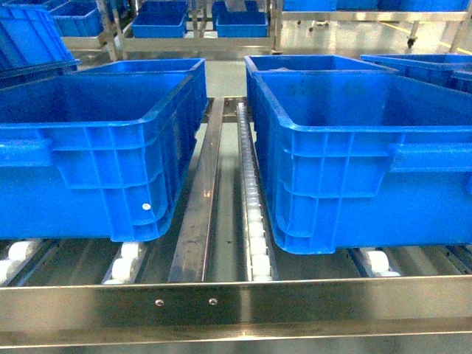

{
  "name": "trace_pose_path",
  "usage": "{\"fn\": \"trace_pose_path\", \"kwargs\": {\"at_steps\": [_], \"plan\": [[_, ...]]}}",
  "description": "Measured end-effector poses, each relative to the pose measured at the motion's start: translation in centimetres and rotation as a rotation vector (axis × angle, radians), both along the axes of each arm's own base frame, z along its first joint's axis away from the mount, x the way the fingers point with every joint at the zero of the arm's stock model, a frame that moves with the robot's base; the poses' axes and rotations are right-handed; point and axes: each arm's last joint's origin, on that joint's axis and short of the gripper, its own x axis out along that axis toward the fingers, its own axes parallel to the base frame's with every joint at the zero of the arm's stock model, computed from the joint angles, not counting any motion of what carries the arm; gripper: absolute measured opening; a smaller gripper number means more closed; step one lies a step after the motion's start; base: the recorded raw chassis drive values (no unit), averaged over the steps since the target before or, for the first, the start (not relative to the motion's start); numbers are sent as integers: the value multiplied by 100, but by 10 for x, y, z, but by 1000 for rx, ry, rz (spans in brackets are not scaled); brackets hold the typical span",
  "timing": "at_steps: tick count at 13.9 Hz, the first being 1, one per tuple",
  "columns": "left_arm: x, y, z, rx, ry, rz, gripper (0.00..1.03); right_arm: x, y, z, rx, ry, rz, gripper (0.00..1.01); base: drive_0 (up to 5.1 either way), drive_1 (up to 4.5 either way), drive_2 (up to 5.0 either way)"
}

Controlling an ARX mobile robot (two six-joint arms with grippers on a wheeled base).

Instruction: Sort blue parts and orange caps into right shelf containers

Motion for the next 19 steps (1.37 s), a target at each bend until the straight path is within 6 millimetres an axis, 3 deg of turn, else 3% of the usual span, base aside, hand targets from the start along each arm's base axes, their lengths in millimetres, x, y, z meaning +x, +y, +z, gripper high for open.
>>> {"fn": "trace_pose_path", "kwargs": {"at_steps": [2, 8, 9, 12, 15, 17, 18, 19], "plan": [[0, 0, 1, 0, -9, 0, 2, -10, 0, -2, 0, 0, 0, 2, 0, 0, 0], [0, 0, 0, 0, -3, 0, 2, -10, 0, -3, -1, 6, 1, 2, 0, 0, 0], [0, 0, 0, 0, -3, 0, 2, -10, 0, -3, 0, 5, 1, 13, 0, 0, 0], [0, 0, 0, -2, -3, 0, 27, -10, 0, -3, 0, 6, 1, 40, 0, 0, 0], [0, 0, 0, -2, -3, 0, 63, -10, 0, -3, 0, 6, 0, 77, 0, 0, 0], [0, 0, 0, -2, -3, 0, 81, -10, 0, -3, 0, 5, 0, 95, 0, 0, 0], [0, 0, 0, -2, -3, 0, 98, -10, 0, -3, 0, 5, 1, 98, 0, 0, 0], [0, 0, 0, -1, -3, 0, 98, -10, 0, -3, 0, 6, 1, 98, 0, 0, 0]]}}
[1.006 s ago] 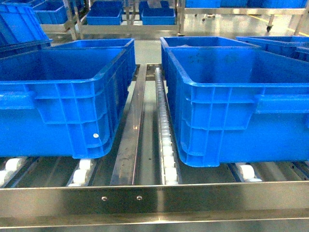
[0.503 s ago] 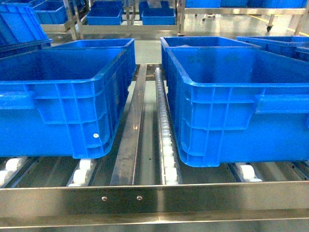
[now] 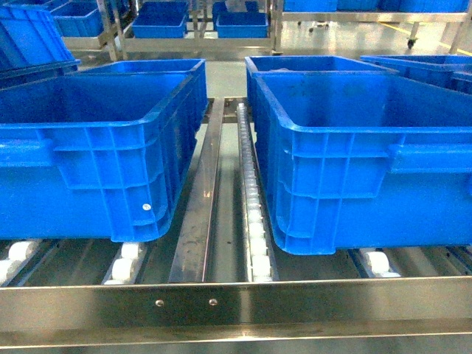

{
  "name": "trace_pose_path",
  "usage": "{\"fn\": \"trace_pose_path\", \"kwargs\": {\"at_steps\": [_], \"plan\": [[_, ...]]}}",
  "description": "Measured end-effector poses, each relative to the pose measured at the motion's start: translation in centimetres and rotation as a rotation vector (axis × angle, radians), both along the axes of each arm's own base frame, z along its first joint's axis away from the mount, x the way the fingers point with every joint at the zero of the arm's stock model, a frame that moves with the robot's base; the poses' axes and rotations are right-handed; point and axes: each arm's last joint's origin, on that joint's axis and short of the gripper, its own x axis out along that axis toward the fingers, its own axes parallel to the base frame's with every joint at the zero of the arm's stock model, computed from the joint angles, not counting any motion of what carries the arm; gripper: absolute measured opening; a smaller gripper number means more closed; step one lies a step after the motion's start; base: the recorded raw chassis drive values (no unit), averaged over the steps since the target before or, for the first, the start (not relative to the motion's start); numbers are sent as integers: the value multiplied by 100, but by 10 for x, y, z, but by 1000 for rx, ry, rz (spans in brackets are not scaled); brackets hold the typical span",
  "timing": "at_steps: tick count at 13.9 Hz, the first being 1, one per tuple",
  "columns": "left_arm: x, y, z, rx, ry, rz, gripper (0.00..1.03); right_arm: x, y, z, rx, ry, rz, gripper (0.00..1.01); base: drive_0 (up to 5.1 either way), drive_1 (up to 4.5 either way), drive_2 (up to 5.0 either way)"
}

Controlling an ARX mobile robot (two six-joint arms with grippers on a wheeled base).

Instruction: Sort blue parts and orange caps into right shelf containers

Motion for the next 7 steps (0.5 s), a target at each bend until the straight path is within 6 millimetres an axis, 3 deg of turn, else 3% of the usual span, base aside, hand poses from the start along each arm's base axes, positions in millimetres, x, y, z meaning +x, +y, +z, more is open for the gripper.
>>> {"fn": "trace_pose_path", "kwargs": {"at_steps": [7], "plan": [[0, 0, 0, 0, 0, 0, 98, 0, 0, 0, 0, 0, 0, 98, 0, 0, 0]]}}
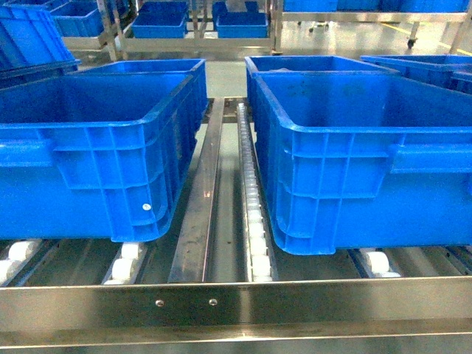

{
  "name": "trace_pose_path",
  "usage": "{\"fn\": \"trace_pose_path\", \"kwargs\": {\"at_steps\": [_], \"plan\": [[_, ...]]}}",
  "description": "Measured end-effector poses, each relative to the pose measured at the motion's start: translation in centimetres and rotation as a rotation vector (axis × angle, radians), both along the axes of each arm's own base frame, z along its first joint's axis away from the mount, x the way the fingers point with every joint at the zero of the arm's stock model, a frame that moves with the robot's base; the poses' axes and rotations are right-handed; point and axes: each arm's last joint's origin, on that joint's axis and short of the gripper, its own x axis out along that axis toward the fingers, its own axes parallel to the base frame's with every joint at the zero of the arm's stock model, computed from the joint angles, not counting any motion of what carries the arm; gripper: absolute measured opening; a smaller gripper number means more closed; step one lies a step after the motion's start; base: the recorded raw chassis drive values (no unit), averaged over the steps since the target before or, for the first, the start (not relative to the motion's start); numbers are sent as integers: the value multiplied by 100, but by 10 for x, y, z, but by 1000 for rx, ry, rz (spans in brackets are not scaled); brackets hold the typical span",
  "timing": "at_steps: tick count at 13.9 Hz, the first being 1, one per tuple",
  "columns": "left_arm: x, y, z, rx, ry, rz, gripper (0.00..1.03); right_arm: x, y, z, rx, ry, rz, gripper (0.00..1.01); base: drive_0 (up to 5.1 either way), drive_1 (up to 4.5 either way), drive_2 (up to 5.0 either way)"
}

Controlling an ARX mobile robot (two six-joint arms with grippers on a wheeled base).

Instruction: Sort blue parts and orange caps into right shelf containers

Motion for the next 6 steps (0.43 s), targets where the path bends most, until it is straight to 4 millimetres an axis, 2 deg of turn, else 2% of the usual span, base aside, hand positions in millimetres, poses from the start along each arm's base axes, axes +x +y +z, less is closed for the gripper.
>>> {"fn": "trace_pose_path", "kwargs": {"at_steps": [6], "plan": [[0, 0, 0, 0, 0, 0, 98, 0, 0, 0, 0, 0, 0, 98, 0, 0, 0]]}}
